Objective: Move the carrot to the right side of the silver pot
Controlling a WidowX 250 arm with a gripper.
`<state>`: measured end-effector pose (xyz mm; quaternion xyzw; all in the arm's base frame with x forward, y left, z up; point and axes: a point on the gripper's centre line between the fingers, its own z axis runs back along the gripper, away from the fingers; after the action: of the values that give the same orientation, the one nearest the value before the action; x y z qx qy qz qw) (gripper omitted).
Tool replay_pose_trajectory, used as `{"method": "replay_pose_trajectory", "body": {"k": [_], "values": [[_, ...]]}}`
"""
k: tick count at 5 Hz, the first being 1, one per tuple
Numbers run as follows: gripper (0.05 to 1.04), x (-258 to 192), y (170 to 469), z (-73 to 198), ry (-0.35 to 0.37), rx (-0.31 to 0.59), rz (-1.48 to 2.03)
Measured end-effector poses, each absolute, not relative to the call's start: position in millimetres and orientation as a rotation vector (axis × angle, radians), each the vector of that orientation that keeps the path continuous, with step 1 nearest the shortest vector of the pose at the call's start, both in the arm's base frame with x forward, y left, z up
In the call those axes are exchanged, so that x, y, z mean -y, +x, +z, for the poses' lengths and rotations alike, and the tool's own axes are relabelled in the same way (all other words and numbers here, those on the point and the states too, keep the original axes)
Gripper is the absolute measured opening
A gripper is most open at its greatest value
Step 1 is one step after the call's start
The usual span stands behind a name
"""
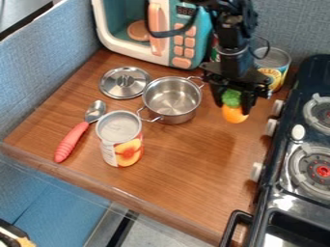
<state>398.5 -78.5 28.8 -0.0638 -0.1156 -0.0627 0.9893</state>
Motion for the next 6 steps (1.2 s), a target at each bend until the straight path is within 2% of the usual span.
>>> {"method": "replay_pose_trajectory", "body": {"k": [1,2,3,4,5,6], "values": [[0.637,79.1,417.5,18.8,-0.109,0.222,-0.122],[0.637,77.0,420.9,10.6,-0.081,0.197,-0.124],[0.704,72.7,417.6,5.8,-0.050,0.162,-0.129],[0.969,71.4,415.8,5.4,-0.046,0.150,-0.128],[1.003,71.6,415.2,16.6,-0.049,0.156,-0.120],[1.001,72.2,418.7,53.6,-0.058,0.221,-0.105]]}}
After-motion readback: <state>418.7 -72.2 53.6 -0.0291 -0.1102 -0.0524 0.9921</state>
